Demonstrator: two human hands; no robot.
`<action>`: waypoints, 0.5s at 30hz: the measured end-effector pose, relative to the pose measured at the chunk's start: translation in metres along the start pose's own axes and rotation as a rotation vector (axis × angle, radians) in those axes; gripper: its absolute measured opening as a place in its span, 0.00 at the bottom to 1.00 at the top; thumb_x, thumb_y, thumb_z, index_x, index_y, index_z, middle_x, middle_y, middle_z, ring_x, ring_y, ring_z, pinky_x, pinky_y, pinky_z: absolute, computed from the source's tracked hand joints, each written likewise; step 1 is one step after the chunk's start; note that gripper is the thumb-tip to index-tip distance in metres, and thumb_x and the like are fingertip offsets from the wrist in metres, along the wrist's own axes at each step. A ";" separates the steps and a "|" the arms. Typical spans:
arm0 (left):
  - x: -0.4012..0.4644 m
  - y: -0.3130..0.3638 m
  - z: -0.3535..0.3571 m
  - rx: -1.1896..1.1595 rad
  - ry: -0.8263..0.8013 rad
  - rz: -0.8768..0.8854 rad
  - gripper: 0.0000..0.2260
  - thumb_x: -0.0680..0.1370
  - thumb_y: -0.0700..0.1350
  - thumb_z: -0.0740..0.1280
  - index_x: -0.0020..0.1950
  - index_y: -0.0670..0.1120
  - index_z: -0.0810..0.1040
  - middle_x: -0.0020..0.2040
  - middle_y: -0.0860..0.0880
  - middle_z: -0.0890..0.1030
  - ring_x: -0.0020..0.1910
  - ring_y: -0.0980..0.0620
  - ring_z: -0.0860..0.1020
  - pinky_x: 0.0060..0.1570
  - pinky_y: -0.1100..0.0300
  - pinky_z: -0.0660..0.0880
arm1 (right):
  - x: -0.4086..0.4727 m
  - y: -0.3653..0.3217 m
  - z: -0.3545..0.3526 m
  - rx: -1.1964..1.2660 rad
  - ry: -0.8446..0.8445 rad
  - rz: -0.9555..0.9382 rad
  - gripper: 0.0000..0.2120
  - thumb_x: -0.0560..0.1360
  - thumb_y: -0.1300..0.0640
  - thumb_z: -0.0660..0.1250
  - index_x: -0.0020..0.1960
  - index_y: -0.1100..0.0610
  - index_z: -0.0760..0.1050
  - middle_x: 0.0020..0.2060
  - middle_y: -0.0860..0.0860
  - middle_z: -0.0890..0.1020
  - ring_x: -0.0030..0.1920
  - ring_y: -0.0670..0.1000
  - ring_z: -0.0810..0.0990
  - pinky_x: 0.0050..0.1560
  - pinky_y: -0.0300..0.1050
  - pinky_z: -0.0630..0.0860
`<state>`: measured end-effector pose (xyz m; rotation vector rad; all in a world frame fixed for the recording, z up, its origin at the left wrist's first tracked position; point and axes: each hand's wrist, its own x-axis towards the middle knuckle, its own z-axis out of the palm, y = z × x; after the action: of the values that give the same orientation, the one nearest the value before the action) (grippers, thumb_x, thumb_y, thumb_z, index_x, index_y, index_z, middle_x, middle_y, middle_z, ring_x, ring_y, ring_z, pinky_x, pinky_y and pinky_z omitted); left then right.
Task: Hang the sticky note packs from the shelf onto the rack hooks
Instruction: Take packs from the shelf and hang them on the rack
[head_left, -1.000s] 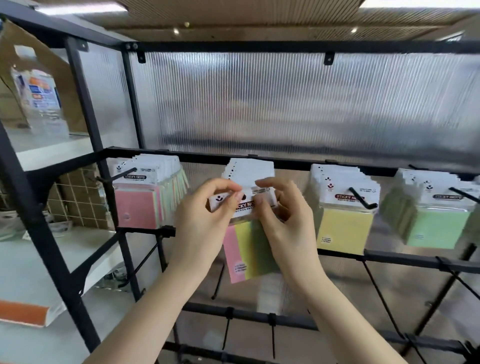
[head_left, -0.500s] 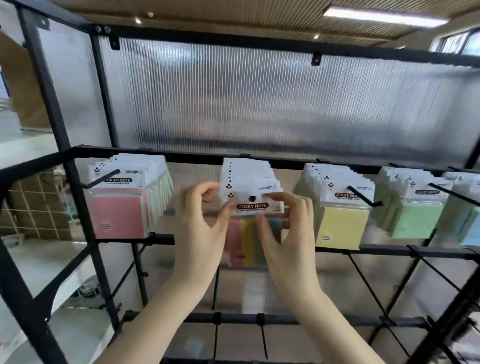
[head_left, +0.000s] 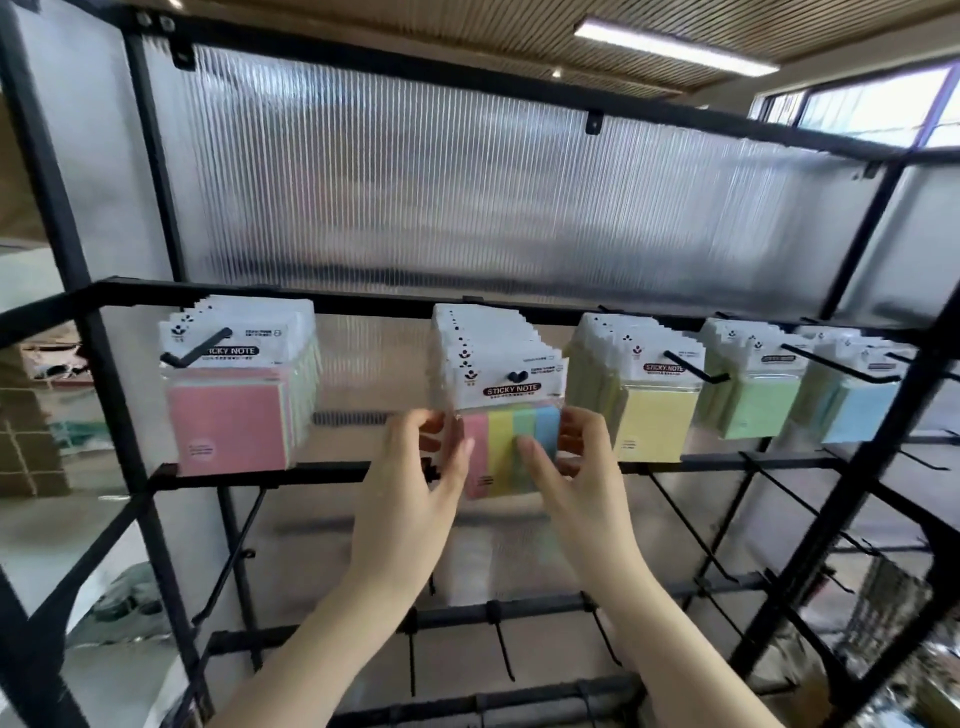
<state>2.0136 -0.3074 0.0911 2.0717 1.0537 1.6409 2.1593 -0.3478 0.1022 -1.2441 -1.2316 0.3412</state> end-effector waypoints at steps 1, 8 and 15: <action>-0.003 0.000 0.000 0.038 0.005 0.004 0.16 0.76 0.52 0.63 0.57 0.43 0.73 0.50 0.51 0.77 0.48 0.57 0.76 0.44 0.75 0.69 | -0.003 0.002 -0.001 -0.026 0.003 0.008 0.13 0.75 0.55 0.69 0.52 0.42 0.68 0.50 0.45 0.79 0.48 0.38 0.78 0.44 0.29 0.74; -0.039 0.004 -0.020 0.201 0.025 0.042 0.07 0.76 0.44 0.64 0.53 0.43 0.75 0.48 0.51 0.78 0.45 0.52 0.78 0.40 0.62 0.72 | -0.032 0.026 -0.013 -0.223 -0.015 0.168 0.11 0.78 0.54 0.66 0.59 0.56 0.71 0.52 0.50 0.77 0.52 0.47 0.76 0.50 0.39 0.74; -0.089 0.003 -0.055 0.375 -0.139 -0.068 0.11 0.78 0.45 0.65 0.56 0.41 0.76 0.51 0.46 0.80 0.44 0.47 0.80 0.38 0.53 0.78 | -0.077 0.009 -0.017 -0.275 -0.148 0.207 0.05 0.81 0.52 0.59 0.51 0.52 0.72 0.46 0.47 0.78 0.45 0.43 0.76 0.39 0.31 0.69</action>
<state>1.9564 -0.3825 0.0465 2.3073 1.4550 1.3235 2.1480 -0.4129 0.0583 -1.6129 -1.3094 0.4313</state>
